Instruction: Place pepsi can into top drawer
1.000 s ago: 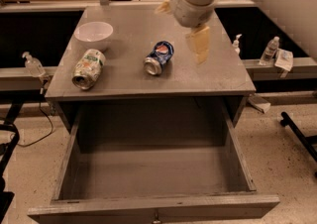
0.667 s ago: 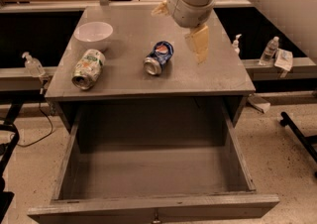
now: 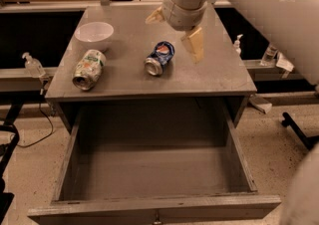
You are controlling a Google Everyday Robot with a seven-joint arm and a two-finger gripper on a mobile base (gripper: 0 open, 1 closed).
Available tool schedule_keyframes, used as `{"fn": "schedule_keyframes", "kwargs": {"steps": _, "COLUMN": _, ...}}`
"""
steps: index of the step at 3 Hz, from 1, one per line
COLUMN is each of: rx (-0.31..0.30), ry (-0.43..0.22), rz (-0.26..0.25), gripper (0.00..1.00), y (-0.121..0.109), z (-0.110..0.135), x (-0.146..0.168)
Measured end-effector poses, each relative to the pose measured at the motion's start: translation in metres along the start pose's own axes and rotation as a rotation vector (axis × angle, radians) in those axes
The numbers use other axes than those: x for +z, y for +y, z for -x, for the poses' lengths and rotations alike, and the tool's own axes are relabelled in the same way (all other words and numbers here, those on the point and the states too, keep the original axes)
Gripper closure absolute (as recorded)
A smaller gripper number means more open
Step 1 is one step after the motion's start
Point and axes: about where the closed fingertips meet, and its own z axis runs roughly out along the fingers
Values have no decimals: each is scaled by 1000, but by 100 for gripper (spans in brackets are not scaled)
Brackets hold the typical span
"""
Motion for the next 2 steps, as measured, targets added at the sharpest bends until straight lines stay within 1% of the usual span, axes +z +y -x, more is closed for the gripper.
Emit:
{"fn": "schedule_keyframes", "kwargs": {"steps": 1, "rx": -163, "ry": -63, "rz": 15, "gripper": 2, "y": -18, "z": -3, "x": 43}}
{"fn": "schedule_keyframes", "kwargs": {"steps": 2, "rx": -309, "ry": -122, "rz": 30, "gripper": 33, "y": -27, "z": 8, "x": 80}}
